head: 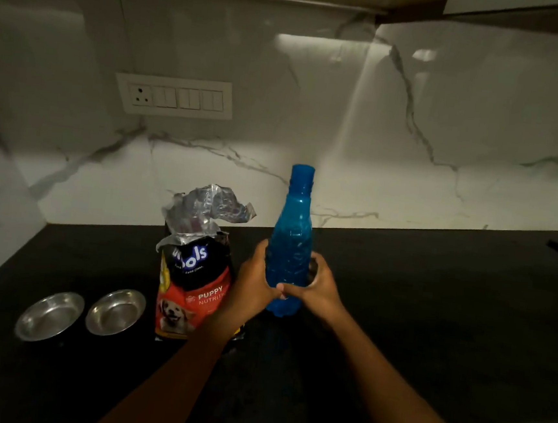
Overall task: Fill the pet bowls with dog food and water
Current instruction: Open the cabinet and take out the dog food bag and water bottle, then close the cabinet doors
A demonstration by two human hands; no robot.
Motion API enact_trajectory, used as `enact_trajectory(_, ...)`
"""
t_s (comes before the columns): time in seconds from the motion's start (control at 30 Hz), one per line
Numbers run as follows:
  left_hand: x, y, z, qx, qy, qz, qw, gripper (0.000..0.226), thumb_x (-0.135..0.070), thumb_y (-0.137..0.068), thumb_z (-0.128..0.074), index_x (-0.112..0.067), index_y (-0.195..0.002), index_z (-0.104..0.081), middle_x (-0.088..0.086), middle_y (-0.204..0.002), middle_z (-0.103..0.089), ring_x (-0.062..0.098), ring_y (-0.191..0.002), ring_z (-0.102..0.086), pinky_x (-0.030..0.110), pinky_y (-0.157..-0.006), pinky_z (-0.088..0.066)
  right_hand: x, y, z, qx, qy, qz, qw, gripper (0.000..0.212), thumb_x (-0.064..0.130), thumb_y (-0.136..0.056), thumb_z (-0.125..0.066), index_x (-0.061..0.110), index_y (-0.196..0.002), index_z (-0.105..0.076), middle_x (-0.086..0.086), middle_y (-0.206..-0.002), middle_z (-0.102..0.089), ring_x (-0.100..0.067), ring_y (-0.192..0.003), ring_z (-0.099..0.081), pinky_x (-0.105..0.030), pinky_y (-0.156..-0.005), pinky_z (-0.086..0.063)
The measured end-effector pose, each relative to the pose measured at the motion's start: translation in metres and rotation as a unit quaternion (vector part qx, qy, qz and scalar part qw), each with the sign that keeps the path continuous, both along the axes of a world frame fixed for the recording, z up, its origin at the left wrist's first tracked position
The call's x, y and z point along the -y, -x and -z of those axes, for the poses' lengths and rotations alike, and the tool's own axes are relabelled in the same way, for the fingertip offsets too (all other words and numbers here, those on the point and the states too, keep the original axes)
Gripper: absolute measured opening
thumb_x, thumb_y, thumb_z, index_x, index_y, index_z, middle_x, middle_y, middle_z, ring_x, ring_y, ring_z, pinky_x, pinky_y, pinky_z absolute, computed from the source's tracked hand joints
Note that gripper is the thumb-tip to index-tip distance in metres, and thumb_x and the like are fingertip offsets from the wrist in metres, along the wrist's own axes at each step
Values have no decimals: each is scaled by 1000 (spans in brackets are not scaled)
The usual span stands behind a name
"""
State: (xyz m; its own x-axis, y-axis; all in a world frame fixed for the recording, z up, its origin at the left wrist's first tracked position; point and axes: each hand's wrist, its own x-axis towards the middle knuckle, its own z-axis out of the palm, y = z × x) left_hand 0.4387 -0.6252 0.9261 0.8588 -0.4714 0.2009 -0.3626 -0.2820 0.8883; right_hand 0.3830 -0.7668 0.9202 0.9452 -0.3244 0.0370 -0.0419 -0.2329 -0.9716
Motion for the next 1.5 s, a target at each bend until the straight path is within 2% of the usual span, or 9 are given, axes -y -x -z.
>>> enact_trajectory(0.13,-2,2,26,-11,-12,-14,1000,84,-8,-74,-80,-21,-141,-32,-9,-113,-55,-3,-90,-60,33,-78,-61,-2,-1,24,-26,-16,-20,999,81,2,-68,-85,15,-135,-42,17,-114,-52,12,-97,-51,2,-71,-43)
enact_trajectory(0.43,-6,5,59,-30,-36,-23,999,86,-15,-74,-80,-25,-142,-29,-7,-125,-55,10,-109,-60,33,-89,-56,-5,1,51,-68,-40,-45,996,81,-1,-72,-80,19,-136,-35,19,-114,-52,9,-97,-54,-4,-71,-48)
enact_trajectory(0.67,-13,10,68,-29,-58,-26,998,77,-7,-78,-75,-24,-140,-33,0,-128,-56,19,-117,-58,42,-96,-53,-9,9,64,-92,-41,-46,994,79,6,-70,-83,32,-129,-38,19,-121,-53,2,-111,-53,-16,-90,-46)
enact_trajectory(0.77,-19,10,66,-11,-60,-16,998,77,-1,-78,-72,-22,-142,-34,0,-132,-55,19,-122,-56,39,-101,-50,-12,9,62,-101,-25,-41,994,82,5,-71,-82,32,-134,-38,12,-133,-52,-10,-129,-47,-37,-110,-40)
enact_trajectory(0.97,-24,22,43,63,-21,-59,996,66,-10,-80,-74,-17,-138,-42,4,-134,-54,17,-119,-55,34,-96,-50,-12,20,37,-86,25,-19,996,101,6,-69,-84,26,-150,-27,0,-152,-37,-20,-140,-34,-38,-112,-35)
enact_trajectory(1.1,-23,41,13,145,31,-110,983,63,-9,-81,-71,-10,-137,-43,9,-140,-45,22,-119,-53,39,-94,-52,-19,43,10,-14,47,10,999,103,16,-72,-84,33,-152,-21,3,-159,-26,-18,-145,-25,-42,-116,-29)
enact_trajectory(1.23,-9,72,-29,231,120,-102,960,51,-2,-81,-68,-8,-129,-50,2,-130,-47,15,-110,-53,33,-91,-51,-18,71,-39,160,5,72,984,75,9,-84,-73,27,-146,-35,3,-151,-40,-15,-137,-41,-40,-113,-37)
enact_trajectory(1.37,24,106,-99,315,154,-51,935,44,-6,-83,-67,-6,-125,-53,2,-123,-54,11,-112,-52,27,-94,-47,-6,106,-117,307,-78,121,941,54,-1,-91,-61,17,-139,-45,-2,-138,-53,-16,-123,-58,-34,-102,-49)
enact_trajectory(1.5,58,157,-183,406,175,-4,897,43,-12,-87,-63,-6,-129,-54,8,-130,-57,17,-121,-53,32,-97,-49,17,146,-191,416,-171,186,874,56,-3,-92,-56,20,-141,-40,-3,-137,-52,-18,-120,-59,-41,-101,-50)
